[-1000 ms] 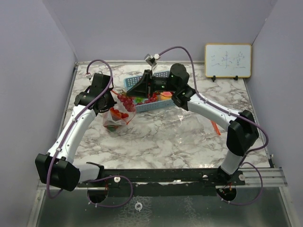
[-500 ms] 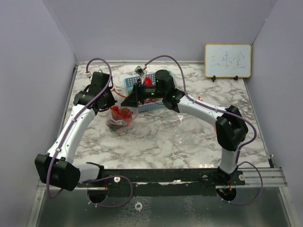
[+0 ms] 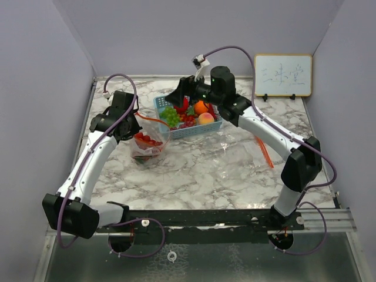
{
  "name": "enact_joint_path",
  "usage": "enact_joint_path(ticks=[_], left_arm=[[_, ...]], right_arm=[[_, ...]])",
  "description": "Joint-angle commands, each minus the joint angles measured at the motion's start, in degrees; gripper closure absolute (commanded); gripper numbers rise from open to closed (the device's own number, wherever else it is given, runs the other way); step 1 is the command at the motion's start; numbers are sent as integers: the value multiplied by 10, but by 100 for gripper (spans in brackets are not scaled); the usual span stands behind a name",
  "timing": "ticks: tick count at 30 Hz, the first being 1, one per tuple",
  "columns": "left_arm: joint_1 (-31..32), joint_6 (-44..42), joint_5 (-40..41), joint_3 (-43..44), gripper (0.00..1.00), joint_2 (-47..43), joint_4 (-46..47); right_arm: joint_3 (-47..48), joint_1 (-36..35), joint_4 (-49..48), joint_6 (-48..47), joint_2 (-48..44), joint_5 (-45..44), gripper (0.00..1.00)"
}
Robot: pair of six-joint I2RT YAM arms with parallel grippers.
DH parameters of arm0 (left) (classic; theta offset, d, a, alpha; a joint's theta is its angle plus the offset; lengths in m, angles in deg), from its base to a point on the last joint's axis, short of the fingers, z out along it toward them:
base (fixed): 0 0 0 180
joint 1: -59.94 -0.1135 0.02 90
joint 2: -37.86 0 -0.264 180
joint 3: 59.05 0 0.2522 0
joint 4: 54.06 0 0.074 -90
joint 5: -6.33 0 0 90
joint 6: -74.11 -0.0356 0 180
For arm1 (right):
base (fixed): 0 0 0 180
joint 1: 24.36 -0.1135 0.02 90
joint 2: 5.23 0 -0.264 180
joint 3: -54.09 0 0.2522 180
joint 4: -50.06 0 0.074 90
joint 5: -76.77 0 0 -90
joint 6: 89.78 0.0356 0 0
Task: Place the food in the zip-top bag and seal the zipper
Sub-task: Pick up the fake fruit from the bin.
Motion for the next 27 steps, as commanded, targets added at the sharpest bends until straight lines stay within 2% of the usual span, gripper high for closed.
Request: enact_joint_path(ticks=[1,5,15,20,24,27], left_arm=[[-7,8,30,-11,100,-29,-11],[-8,1,13,-30,100,-52,28],[-8,-17,6,-46,100,-57,52],[-8,-25,3,-49,100,-51,54],[-8,-30,1,-52,100,-48,56],[-8,-32,4,-53,100,-48,54]], right_arm=[[62,26,114,-55,67,-92,15],[121,26,181,-84,161,-95,22],[164,16,177,-82,278,-123,24],[181,6,136,-84,315,-189,24],[230,6,123,-94,354,-231,24],[263,6,127,-95,387,-229,24]])
